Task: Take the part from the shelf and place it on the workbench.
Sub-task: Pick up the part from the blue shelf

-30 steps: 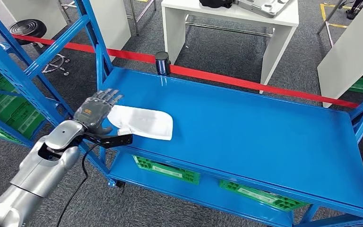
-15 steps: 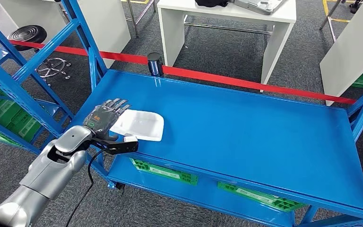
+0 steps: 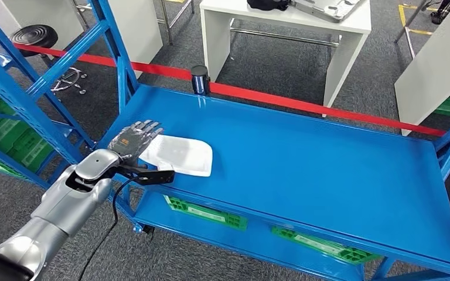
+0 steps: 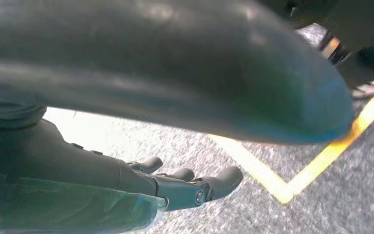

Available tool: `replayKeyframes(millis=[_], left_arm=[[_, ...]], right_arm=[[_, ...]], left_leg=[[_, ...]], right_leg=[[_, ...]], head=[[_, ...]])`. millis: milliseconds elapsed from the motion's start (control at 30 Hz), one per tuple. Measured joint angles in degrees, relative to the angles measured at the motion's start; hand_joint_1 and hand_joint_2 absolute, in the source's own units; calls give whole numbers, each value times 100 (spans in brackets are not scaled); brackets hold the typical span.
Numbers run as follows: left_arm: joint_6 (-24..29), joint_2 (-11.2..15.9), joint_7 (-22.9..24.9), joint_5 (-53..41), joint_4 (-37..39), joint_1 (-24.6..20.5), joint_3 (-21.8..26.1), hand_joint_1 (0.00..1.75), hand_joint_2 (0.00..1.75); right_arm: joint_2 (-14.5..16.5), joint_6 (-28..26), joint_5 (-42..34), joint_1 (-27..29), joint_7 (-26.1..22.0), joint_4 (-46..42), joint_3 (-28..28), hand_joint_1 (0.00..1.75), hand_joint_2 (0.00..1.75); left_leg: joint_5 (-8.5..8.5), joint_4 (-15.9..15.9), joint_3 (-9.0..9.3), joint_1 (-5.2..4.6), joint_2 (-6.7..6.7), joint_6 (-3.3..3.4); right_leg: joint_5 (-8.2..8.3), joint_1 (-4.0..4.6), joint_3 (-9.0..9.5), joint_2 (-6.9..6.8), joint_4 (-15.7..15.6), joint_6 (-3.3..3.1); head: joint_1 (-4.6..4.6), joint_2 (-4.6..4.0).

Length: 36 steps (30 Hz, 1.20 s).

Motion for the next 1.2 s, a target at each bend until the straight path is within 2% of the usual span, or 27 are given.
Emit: replayKeyframes(millis=[67,100,133,200,233,267,333,400,433,467,533,567,600,633,667,700,733,800,867,933,967,1033,1067,1100,1133,1167,1200], left_arm=[[10,-16,20,-5,132,-11,-23,0,175],[13,-20,25,-7,188,-11,-38,0,175],[16,-24,29,-9,236,-13,-52,0,175],[25,-34,33,-19,303,-28,-74,0,175],[32,-36,34,-31,333,-46,-82,0,175],[42,-37,34,-44,366,-69,-92,0,175],[58,-44,33,-65,434,-117,-116,0,175],[66,-54,26,-70,490,-149,-140,0,175],[67,-55,21,-71,514,-170,-147,0,175],[69,-55,17,-71,538,-197,-150,0,175],[71,-62,3,-72,610,-245,-161,0,175],[71,-70,-5,-75,660,-255,-173,0,175],[71,-79,-13,-80,711,-258,-189,0,175],[71,-87,-17,-86,754,-262,-207,0,175],[71,-93,-21,-91,789,-274,-223,0,175],[71,-95,-23,-94,813,-292,-234,0,175],[74,-94,-25,-95,834,-316,-239,0,175],[83,-83,-22,-95,877,-354,-242,0,175],[96,-62,-16,-95,914,-364,-248,0,175],[117,-54,-10,-95,930,-361,-254,0,175],[127,-55,-9,-95,931,-357,-257,0,175],[142,-60,-4,-95,938,-328,-269,0,175],[149,-60,-1,-95,942,-313,-275,0,175],[158,-60,2,-96,946,-301,-281,0,175],[168,-61,3,-99,948,-298,-287,0,175],[176,-63,6,-105,951,-297,-292,0,175],[183,-67,9,-112,954,-297,-297,0,175]], right_arm=[[0,1,6,0,3,-1,1,0,0],[2,8,9,2,4,-1,1,0,0],[4,16,11,1,6,-1,2,0,0],[3,26,13,-5,8,-1,2,0,0],[2,27,12,-11,8,-1,2,0,0],[4,27,10,-18,8,-1,2,0,0],[15,27,8,-27,7,-1,2,0,0],[26,27,7,-32,6,-4,2,0,0],[26,27,7,-32,4,-6,2,0,0],[27,27,8,-33,1,-8,2,0,0],[32,27,12,-32,-7,-8,2,0,0],[37,27,19,-31,-9,-8,3,0,0],[42,27,26,-31,-10,-8,3,0,0],[45,27,35,-32,-10,-9,4,0,0],[48,26,47,-35,-10,-14,6,0,0],[51,25,58,-39,-10,-21,8,0,0],[60,24,75,-48,-9,-32,13,0,0],[72,23,101,-73,5,-50,20,0,0],[86,32,123,-94,38,-61,30,0,0],[98,42,138,-105,69,-75,44,0,0],[100,44,140,-114,80,-82,51,0,0],[98,43,146,-128,100,-90,64,0,0],[100,43,151,-131,114,-91,69,0,0],[104,43,157,-130,129,-91,72,0,0],[107,42,162,-132,142,-93,75,0,0],[109,42,164,-136,154,-96,77,0,0],[109,43,164,-144,163,-100,78,0,0]], left_leg=[[-2,3,-4,-5,-1,1],[-6,8,-4,-5,-4,-4],[-15,19,-4,-2,-10,-16],[-61,82,-13,4,-24,-67],[-97,136,-29,-2,-29,-102],[-126,182,-47,-10,-32,-132],[-151,226,-72,-14,-36,-175],[-192,271,-98,4,-33,-216],[-272,384,-150,16,-30,-245],[-405,611,-256,29,-26,-277],[-737,1335,-602,56,-20,-332],[-842,1672,-775,65,-19,-345],[-848,1840,-875,70,-19,-346],[-750,1793,-875,73,-19,-335],[-564,1520,-761,71,-19,-308],[-354,1128,-581,62,-20,-267],[-214,751,-394,45,-17,-219],[-117,312,-177,-3,-13,-147],[-121,220,-131,-29,-11,-113],[-52,103,-59,-6,-8,-73],[-15,43,-24,9,-6,-48],[10,8,-13,17,-4,-22],[10,10,-15,14,-6,-22],[8,13,-16,12,-11,-23],[5,21,-16,13,-18,-29],[-5,40,-16,19,-27,-44],[-26,76,-21,24,-34,-68]], right_leg=[[-201,-9,-341,-1,651,18],[-187,-17,-392,-2,720,58],[-80,-29,-325,-5,548,115],[237,-59,41,-21,-238,213],[354,-64,206,-21,-570,208],[413,-59,305,-20,-762,172],[430,-27,343,-5,-814,68],[437,-42,351,-3,-817,4],[440,-58,358,-1,-822,-24],[441,-73,365,1,-826,-49],[436,-63,369,3,-825,-75],[433,-57,370,4,-825,-79],[430,-50,372,5,-824,-82],[429,-43,376,8,-824,-83],[427,-33,384,11,-824,-84],[427,-28,392,14,-826,-83],[427,-12,393,18,-829,-80],[435,-11,382,20,-836,-63],[451,-15,379,20,-865,-12],[396,-10,332,7,-780,20],[296,-4,239,1,-583,11],[-13,-8,-100,-4,137,-19],[-132,-11,-271,-4,494,-13],[-179,-18,-369,-5,694,15],[-136,-28,-360,-7,673,62],[-7,-44,-225,-11,401,122],[151,-63,-9,-19,-27,178]], head=[[1,0],[1,0],[2,0],[5,0],[2,0],[-2,0],[-8,0],[-8,0],[-15,0],[-21,0],[-30,1],[-29,1],[-31,1],[-31,1],[-32,0],[-31,0],[-27,0],[-26,0],[-29,0],[-21,0],[-15,1],[-8,1],[-5,0],[-5,0],[-4,0],[-4,0],[-4,0]])
